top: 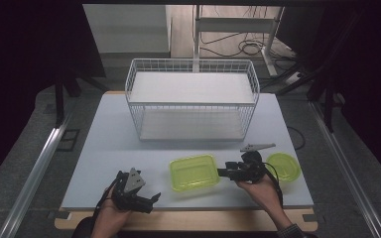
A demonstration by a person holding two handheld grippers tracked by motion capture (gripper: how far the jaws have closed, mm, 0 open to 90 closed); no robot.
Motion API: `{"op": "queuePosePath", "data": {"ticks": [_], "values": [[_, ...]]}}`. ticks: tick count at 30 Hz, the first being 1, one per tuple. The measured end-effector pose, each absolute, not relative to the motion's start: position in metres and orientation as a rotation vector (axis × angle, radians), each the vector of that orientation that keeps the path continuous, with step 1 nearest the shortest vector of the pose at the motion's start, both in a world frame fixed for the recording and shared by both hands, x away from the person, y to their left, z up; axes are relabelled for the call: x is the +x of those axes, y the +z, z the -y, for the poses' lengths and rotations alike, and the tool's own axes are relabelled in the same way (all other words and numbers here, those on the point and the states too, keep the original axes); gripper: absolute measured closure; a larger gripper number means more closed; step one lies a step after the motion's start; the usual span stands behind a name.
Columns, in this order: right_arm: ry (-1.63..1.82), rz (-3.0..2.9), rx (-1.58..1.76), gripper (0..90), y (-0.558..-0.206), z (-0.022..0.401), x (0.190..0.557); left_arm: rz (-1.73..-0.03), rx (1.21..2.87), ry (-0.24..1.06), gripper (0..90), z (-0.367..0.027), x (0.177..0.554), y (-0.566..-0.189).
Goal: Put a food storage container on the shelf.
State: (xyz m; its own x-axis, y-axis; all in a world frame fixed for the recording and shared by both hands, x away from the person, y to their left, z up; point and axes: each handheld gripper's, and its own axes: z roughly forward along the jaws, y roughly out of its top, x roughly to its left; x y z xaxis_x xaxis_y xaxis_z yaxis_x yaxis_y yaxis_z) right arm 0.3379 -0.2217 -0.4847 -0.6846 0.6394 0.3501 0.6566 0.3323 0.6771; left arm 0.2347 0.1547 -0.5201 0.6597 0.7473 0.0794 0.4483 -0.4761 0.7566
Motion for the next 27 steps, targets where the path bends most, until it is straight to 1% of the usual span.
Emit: {"op": "queuePosePath", "data": {"ticks": [1, 7, 9, 13, 14, 15, 18, 19, 20, 21, 22, 23, 24, 27], "values": [[-1.31, 2.547, -1.239, 48.1, -0.485, 0.222, 0.338, -0.921, 2.145, 0.526, 1.3, -0.155, 0.235, -0.52], [-1.261, 2.498, -1.233, 55.6, -0.491, 0.21, 0.355, -0.924, 2.144, 0.526, 1.4, -0.154, 0.234, -0.521], [-1.249, 2.492, -1.236, 56.4, -0.493, 0.209, 0.357, -0.924, 2.143, 0.528, 1.4, -0.154, 0.234, -0.521], [-1.223, 2.44, -1.244, 61.1, -0.498, 0.206, 0.364, -0.921, 2.149, 0.528, 1.5, -0.154, 0.234, -0.521], [-1.209, 2.415, -1.247, 63.6, -0.499, 0.205, 0.366, -0.919, 2.151, 0.53, 1.5, -0.154, 0.234, -0.521], [-1.209, 2.415, -1.247, 63.6, -0.499, 0.205, 0.366, -0.919, 2.151, 0.53, 1.5, -0.154, 0.234, -0.521], [-1.182, 2.373, -1.263, 67.6, -0.502, 0.205, 0.369, -0.914, 2.158, 0.535, 1.5, -0.153, 0.234, -0.521], [-1.168, 2.313, -1.283, 70.1, -0.504, 0.206, 0.371, -0.912, 2.16, 0.538, 1.5, -0.153, 0.234, -0.521], [-1.168, 2.313, -1.283, 70.1, -0.504, 0.206, 0.371, -0.912, 2.16, 0.538, 1.5, -0.153, 0.234, -0.521], [-1.168, 2.247, -1.288, 74.7, -0.505, 0.208, 0.373, -0.91, 2.163, 0.541, 1.6, -0.152, 0.234, -0.521], [-1.171, 2.207, -1.285, 76.7, -0.506, 0.209, 0.373, -0.909, 2.164, 0.542, 1.6, -0.152, 0.234, -0.521], [-1.171, 2.207, -1.285, 76.7, -0.506, 0.209, 0.373, -0.909, 2.164, 0.542, 1.5, -0.152, 0.234, -0.521], [-1.176, 2.153, -1.278, 79.8, -0.506, 0.21, 0.374, -0.908, 2.165, 0.543, 1.5, -0.152, 0.234, -0.521], [-1.173, 2.17, -1.263, 80.3, -0.503, 0.208, 0.372, -0.908, 2.161, 0.545, 1.5, -0.152, 0.233, -0.521]]}}
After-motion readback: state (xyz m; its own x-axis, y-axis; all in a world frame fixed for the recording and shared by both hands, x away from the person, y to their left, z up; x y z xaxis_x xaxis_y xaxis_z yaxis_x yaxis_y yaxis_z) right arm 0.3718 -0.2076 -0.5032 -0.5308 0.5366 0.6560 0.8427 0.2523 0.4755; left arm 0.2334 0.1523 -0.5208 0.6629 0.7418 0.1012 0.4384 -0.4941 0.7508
